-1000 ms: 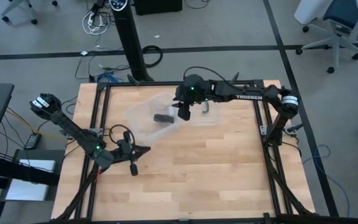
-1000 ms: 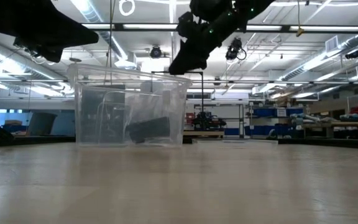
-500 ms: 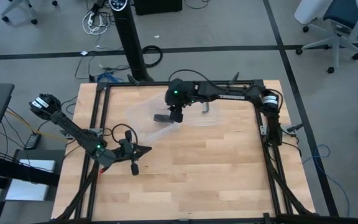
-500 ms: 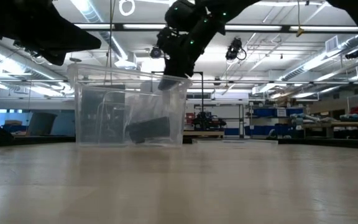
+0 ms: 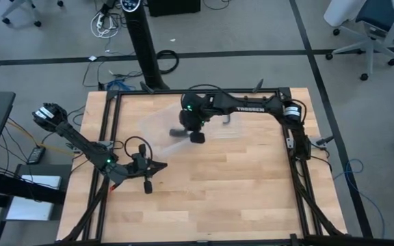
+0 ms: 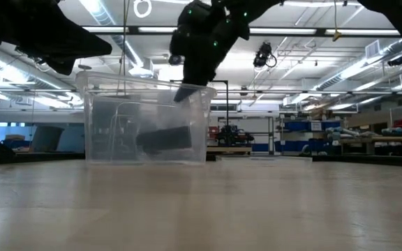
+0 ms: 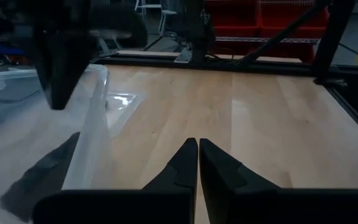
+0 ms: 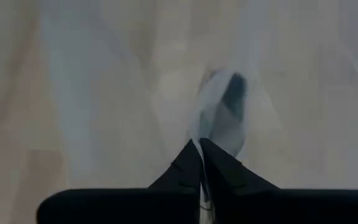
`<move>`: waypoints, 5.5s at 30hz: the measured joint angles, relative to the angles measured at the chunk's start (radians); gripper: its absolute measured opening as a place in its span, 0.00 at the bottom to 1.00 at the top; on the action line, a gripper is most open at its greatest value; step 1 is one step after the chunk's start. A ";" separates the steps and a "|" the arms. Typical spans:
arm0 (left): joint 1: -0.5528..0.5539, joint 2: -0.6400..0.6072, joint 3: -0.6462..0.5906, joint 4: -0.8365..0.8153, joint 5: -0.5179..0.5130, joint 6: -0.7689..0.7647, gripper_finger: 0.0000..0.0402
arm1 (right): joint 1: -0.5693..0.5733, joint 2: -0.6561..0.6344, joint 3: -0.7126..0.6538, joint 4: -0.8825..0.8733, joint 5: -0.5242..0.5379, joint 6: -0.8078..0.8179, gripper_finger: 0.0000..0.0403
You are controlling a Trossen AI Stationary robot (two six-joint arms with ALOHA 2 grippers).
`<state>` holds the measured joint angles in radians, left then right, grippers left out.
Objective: Roll bandage
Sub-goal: Put the transparent zip bag into the transparent bin, then close the transparent bin
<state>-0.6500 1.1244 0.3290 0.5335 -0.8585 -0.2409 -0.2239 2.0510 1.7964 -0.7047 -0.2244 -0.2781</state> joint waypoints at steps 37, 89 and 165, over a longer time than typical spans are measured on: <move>0.000 0.000 0.000 0.078 0.067 0.049 0.05 | -0.084 0.083 0.084 0.089 -0.186 0.329 0.37; 0.000 0.000 0.000 0.076 0.137 0.053 0.05 | 0.034 -0.585 -1.123 0.409 0.430 0.096 0.35; 0.528 -0.004 0.178 0.497 0.823 0.336 0.42 | 0.799 -0.870 -0.751 0.975 0.175 0.378 0.00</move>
<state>-0.1215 1.1203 0.5068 1.0301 -0.0353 0.0956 0.5752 1.1815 1.0458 0.2704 -0.0490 0.0995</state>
